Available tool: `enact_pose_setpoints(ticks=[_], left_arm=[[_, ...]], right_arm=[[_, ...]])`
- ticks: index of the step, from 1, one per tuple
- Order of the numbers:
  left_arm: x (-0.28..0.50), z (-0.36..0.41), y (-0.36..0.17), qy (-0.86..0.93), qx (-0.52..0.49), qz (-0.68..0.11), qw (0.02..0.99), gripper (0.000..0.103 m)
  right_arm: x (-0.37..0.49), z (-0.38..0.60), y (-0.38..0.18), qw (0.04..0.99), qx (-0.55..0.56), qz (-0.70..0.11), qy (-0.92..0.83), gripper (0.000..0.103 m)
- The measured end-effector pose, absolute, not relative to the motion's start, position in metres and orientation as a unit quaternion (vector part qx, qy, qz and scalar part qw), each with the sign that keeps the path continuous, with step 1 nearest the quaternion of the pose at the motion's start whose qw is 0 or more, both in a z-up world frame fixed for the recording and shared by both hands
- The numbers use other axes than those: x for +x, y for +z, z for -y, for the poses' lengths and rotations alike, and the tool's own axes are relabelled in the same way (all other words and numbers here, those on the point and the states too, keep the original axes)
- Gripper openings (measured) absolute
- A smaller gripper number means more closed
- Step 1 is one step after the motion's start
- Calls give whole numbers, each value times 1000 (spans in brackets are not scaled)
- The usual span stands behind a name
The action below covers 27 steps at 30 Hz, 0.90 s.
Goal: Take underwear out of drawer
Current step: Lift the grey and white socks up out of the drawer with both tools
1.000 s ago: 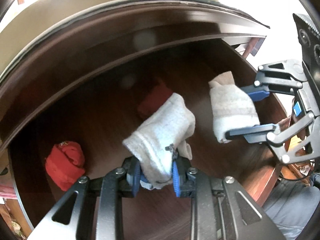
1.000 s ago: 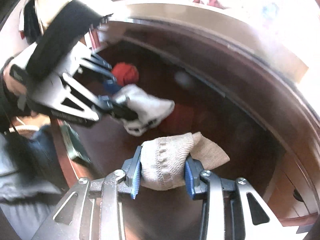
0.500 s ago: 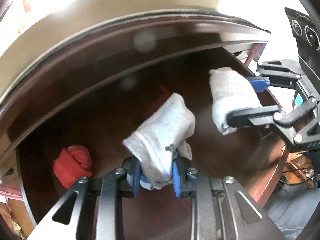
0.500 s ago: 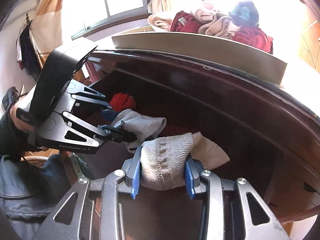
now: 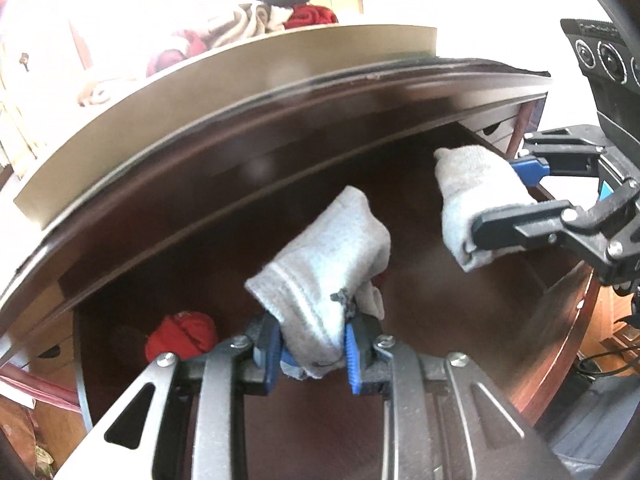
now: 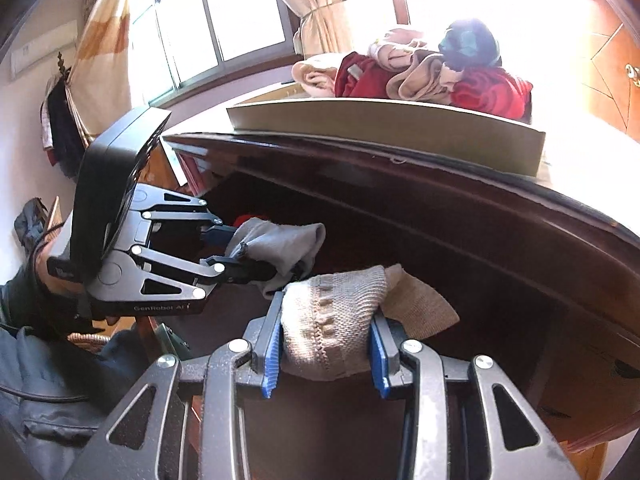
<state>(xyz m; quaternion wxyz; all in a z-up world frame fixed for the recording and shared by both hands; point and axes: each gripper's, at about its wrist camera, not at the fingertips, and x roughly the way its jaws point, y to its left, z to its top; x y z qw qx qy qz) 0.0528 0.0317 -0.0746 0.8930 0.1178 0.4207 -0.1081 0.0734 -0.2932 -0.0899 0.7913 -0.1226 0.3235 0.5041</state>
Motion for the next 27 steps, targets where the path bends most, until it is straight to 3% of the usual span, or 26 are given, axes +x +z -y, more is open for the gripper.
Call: enact_pose_setpoints(ticks=[27], left_arm=[[1, -23, -62, -71, 108, -338, 932, 24]], right_arm=[[66, 315, -81, 822, -92, -260, 498, 39]])
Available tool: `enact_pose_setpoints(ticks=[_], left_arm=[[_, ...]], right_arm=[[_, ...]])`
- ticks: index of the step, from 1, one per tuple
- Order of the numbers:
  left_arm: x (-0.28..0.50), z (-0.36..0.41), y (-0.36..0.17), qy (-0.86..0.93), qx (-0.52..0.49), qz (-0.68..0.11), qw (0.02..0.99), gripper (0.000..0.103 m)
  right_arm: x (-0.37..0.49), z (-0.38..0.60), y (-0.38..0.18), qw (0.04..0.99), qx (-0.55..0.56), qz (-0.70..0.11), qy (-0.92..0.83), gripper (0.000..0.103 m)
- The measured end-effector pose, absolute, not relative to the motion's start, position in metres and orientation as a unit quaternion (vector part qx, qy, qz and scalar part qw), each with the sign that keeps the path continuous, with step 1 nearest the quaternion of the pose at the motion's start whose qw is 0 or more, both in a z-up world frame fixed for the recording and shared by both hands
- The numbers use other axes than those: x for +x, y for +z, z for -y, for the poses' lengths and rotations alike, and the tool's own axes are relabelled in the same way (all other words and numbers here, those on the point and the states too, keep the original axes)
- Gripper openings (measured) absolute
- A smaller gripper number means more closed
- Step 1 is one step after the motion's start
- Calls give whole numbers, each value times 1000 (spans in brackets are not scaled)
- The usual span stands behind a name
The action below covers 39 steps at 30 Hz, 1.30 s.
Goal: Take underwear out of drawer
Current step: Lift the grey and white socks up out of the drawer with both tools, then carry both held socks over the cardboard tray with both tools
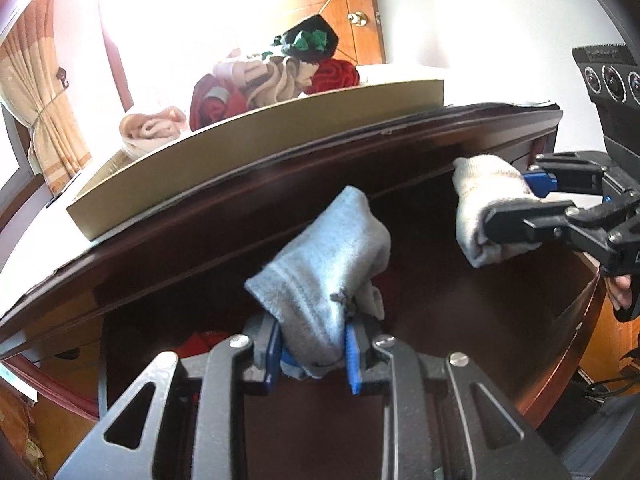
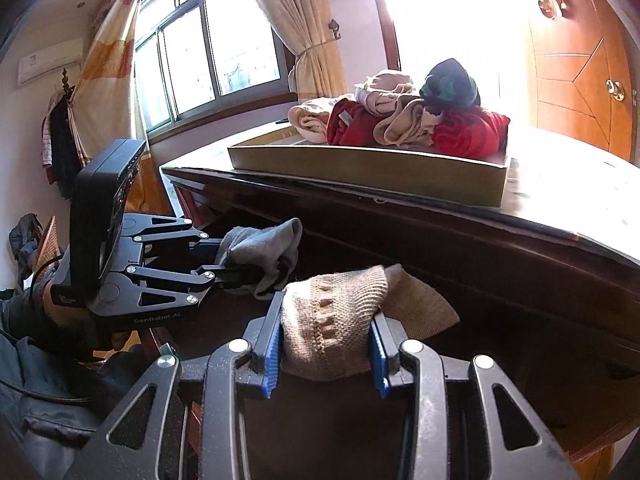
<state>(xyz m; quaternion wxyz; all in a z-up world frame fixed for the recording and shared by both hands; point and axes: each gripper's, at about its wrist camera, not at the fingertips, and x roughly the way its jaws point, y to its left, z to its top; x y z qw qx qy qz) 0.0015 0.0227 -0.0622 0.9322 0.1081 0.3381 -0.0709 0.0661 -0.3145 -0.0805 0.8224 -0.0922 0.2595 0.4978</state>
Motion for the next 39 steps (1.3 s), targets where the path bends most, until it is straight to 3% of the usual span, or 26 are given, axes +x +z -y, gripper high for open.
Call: enact_pose_setpoints(ticks=[24, 39], left_arm=[[-10, -36, -41, -67, 87, -247, 963, 24], [-8, -32, -29, -71, 91, -244, 963, 24]], right_arm=[[44, 325, -72, 840, -90, -178, 505, 39], [51, 329, -58, 840, -76, -180, 506, 39]])
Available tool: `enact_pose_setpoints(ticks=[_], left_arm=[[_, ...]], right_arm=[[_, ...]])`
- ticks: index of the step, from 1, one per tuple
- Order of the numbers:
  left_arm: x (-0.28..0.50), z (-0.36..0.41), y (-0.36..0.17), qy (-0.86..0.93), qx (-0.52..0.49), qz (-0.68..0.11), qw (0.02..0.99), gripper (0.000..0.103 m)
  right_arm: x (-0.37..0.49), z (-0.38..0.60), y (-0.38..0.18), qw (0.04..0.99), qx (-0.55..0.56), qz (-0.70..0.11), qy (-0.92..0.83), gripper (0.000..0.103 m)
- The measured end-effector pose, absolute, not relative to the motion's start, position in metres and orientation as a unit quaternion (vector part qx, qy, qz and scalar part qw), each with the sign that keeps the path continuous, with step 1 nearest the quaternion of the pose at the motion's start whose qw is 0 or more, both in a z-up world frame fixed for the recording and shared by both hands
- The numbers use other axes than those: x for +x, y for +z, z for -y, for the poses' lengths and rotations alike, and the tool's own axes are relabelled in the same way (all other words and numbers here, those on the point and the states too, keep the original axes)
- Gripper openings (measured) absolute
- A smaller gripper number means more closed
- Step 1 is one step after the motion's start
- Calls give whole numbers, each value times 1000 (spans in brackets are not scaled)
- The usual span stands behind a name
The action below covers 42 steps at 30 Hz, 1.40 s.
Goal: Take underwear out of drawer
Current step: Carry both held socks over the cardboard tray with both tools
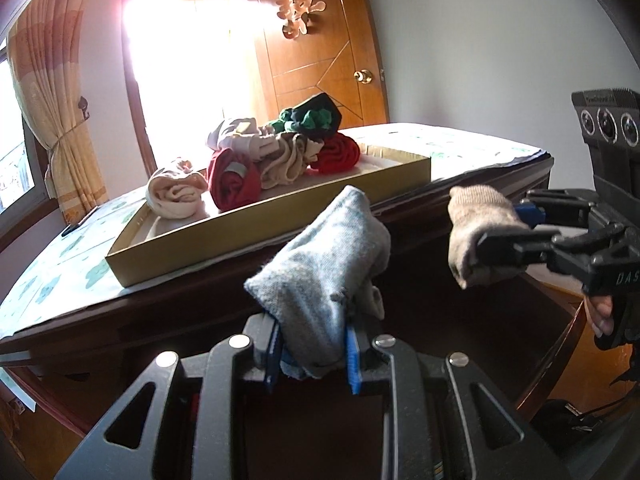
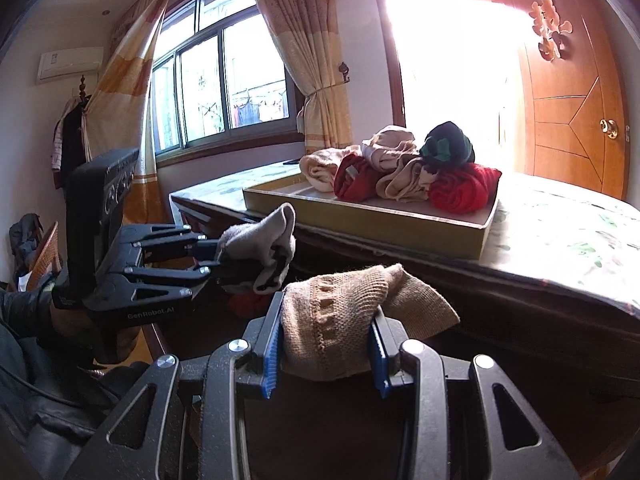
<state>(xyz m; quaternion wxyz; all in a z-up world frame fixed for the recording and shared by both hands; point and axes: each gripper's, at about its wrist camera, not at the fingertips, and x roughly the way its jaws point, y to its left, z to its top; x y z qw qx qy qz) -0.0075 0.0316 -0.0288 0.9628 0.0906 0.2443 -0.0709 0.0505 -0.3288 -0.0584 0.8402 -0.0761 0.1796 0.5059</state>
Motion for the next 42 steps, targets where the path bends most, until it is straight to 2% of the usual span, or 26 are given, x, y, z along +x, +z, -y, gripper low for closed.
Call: enact_pose_setpoints(ticks=[42], left_arm=[[56, -25, 55, -80, 95, -230, 965, 24]], right_arm=[[91, 319, 17, 866, -92, -163, 464, 40]])
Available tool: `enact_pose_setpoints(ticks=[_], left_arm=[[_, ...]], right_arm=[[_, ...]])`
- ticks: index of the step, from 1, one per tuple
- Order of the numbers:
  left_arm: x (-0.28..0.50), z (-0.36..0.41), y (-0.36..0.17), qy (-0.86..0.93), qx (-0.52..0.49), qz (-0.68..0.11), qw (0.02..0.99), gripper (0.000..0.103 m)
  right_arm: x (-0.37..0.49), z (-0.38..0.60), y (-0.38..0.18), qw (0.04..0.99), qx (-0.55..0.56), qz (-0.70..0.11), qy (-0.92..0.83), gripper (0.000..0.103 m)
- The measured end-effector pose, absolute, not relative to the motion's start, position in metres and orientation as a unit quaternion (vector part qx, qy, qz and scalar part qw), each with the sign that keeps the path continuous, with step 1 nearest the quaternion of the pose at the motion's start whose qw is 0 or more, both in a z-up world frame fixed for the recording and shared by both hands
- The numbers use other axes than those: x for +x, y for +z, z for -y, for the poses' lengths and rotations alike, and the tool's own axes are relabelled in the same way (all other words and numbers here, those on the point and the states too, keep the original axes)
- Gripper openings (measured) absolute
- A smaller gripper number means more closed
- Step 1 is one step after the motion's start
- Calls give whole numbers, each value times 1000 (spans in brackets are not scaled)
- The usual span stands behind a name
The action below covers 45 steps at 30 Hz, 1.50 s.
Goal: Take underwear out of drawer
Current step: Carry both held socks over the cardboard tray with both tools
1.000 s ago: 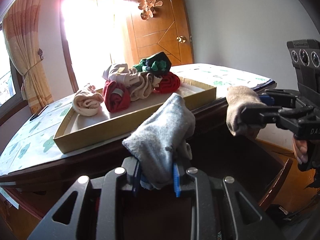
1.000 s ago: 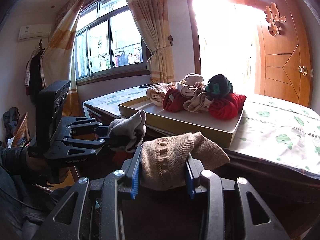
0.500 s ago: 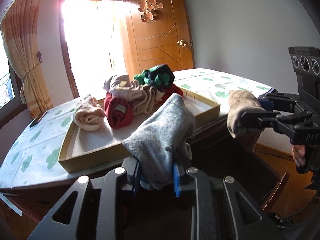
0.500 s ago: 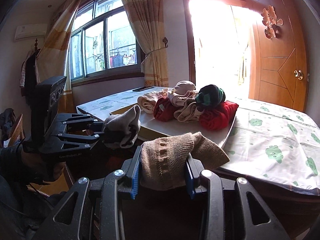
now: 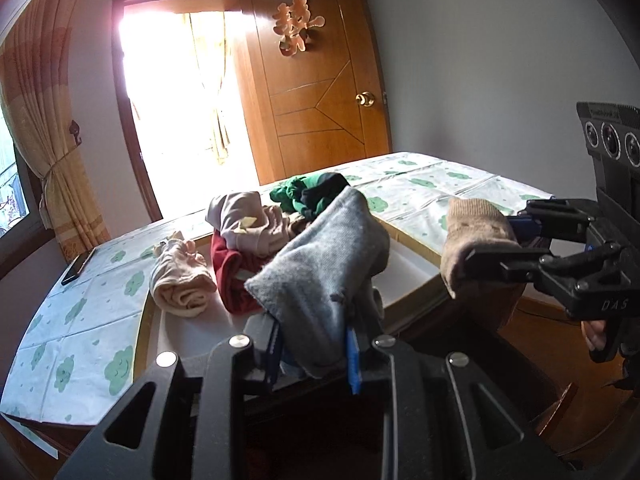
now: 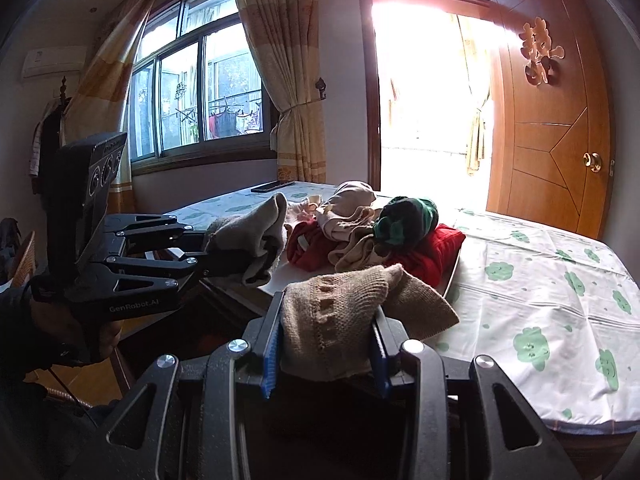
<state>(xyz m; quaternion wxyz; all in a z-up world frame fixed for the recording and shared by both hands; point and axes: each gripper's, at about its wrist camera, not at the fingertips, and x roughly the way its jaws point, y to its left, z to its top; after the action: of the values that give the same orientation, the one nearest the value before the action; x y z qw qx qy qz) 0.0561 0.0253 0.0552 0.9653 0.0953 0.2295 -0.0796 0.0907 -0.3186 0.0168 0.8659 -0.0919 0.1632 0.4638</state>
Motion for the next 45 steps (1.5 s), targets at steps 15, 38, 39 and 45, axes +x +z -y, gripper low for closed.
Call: enact_pose_setpoints(ticks=[15, 38, 39, 45], left_arm=[[89, -16, 64, -67, 113, -237, 963, 24], [127, -9, 61, -57, 110, -270, 955, 24], [129, -8, 60, -58, 107, -275, 954, 24], [137, -4, 50, -63, 102, -298, 947, 24]], right_arm=[[114, 309, 32, 874, -87, -164, 449, 40], [147, 294, 35, 877, -76, -194, 433, 40], [149, 293, 34, 877, -76, -197, 432, 40], [163, 285, 22, 872, -74, -230, 426, 40]])
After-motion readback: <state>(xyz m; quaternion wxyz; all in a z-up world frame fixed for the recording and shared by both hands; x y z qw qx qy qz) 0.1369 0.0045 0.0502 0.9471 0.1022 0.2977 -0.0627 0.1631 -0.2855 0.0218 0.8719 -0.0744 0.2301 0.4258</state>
